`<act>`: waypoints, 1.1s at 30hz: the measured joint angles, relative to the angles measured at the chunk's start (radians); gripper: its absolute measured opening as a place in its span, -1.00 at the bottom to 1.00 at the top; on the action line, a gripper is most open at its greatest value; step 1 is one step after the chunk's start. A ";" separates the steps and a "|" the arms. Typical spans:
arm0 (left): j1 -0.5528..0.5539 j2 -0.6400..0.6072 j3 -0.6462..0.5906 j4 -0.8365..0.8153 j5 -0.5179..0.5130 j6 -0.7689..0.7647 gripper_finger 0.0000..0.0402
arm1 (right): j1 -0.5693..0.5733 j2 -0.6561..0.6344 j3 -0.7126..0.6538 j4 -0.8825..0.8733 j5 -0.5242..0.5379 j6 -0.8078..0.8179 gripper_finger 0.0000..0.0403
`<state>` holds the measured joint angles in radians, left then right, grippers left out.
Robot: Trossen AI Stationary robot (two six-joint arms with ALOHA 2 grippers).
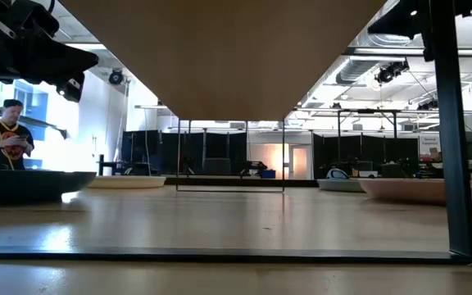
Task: Place and stack plates onto a shelf
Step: Put the pink plate on the shelf
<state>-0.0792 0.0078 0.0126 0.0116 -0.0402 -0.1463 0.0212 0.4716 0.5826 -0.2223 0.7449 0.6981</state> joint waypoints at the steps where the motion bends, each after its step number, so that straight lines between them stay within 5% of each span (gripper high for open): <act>1: 0.000 0.000 0.000 0.000 0.000 0.000 -1.00 | -0.014 0.037 0.045 -0.116 -0.044 0.048 -1.00; 8: 0.000 0.000 0.000 0.000 0.000 0.000 -1.00 | -0.126 0.319 0.192 -0.655 -0.359 0.273 -0.92; 14: 0.000 0.000 0.000 0.000 0.000 0.000 -1.00 | -0.222 0.475 0.177 -0.828 -0.596 0.255 -0.45; 23: 0.000 0.000 0.000 0.000 0.000 0.000 -1.00 | -0.406 0.629 0.173 -0.830 -0.667 0.069 0.27; 33: 0.000 0.000 0.000 0.000 0.000 0.000 -1.00 | -0.548 0.810 0.172 -0.722 -0.745 -0.316 0.28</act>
<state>-0.0792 0.0078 0.0128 0.0120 -0.0402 -0.1463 -0.5266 1.2811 0.7547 -0.9446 0.0002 0.3819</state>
